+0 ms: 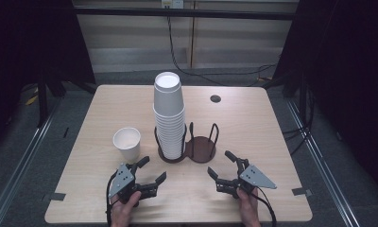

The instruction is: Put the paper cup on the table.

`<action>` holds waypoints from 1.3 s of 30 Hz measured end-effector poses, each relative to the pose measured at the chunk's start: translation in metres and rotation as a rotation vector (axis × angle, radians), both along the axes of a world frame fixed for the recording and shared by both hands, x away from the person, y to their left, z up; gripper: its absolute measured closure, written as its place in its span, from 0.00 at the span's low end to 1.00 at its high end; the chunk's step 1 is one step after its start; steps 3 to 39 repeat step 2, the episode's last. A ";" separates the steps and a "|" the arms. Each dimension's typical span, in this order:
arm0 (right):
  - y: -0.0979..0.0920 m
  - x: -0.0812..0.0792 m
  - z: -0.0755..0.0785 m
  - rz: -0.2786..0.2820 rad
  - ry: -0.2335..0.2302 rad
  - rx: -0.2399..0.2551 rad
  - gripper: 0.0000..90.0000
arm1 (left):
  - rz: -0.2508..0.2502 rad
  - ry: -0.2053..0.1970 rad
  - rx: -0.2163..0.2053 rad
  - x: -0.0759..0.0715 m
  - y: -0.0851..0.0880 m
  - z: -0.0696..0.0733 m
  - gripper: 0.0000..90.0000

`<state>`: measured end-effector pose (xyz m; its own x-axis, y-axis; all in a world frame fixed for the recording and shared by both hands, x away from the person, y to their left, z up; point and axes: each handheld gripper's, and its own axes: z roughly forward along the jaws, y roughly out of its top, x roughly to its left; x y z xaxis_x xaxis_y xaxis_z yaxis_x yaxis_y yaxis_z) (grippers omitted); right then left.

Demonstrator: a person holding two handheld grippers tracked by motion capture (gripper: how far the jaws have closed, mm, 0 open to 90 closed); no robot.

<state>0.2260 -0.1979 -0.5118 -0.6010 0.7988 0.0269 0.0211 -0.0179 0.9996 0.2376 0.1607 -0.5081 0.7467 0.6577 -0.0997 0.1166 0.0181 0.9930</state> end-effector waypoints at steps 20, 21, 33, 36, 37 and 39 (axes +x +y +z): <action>0.000 0.000 0.000 0.000 0.000 0.000 0.15 | 0.007 -0.022 0.014 -0.003 -0.001 0.000 0.17; 0.000 0.000 0.000 0.000 0.000 0.000 0.15 | 0.007 -0.022 0.014 -0.003 -0.001 0.000 0.17; 0.000 0.000 0.000 0.000 0.000 0.000 0.15 | 0.007 -0.022 0.014 -0.003 -0.001 0.000 0.17; 0.000 0.000 0.000 0.000 0.000 0.000 0.15 | 0.007 -0.022 0.014 -0.003 -0.001 0.000 0.17; 0.000 0.000 0.000 0.000 0.000 0.000 0.15 | 0.007 -0.022 0.014 -0.003 -0.001 0.000 0.17; 0.000 0.000 0.000 0.000 0.000 0.000 0.15 | 0.007 -0.022 0.014 -0.003 -0.001 0.000 0.17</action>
